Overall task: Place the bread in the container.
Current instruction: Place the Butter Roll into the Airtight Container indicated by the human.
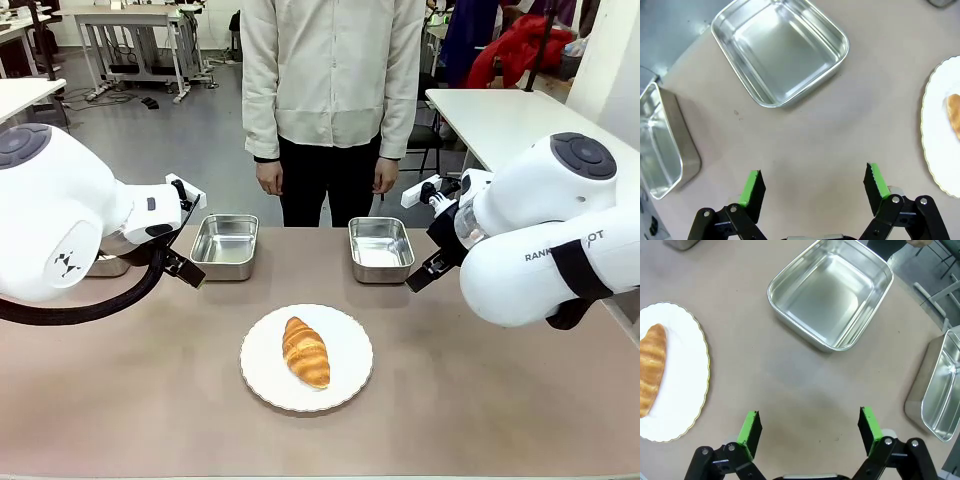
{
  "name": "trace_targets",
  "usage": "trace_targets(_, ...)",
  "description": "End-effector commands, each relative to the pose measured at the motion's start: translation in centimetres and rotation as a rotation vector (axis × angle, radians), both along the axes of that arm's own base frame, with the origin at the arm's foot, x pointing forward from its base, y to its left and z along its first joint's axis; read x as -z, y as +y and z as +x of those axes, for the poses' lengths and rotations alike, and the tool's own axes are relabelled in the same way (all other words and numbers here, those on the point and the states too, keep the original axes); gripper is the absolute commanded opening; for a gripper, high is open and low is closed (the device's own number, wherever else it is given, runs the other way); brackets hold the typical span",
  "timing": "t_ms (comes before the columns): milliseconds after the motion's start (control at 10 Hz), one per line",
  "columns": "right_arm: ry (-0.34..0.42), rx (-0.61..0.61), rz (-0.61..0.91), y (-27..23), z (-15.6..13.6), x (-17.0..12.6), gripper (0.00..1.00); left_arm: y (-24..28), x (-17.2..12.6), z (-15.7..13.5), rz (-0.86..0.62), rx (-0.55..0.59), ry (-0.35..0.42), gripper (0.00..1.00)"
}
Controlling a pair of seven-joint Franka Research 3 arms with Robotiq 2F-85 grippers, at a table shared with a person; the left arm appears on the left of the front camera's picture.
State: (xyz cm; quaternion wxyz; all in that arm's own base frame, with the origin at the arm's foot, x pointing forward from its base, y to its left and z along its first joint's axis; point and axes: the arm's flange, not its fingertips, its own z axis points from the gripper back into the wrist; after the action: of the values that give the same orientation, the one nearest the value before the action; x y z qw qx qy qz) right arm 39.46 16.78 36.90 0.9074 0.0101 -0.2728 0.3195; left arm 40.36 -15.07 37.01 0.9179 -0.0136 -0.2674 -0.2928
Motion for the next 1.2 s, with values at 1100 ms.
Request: trace_targets(1100,-0.004,-0.155,0.246,-20.0,4.0,-14.4,1.00,22.1,-12.9,5.5,-0.229,0.496,0.033,1.00)
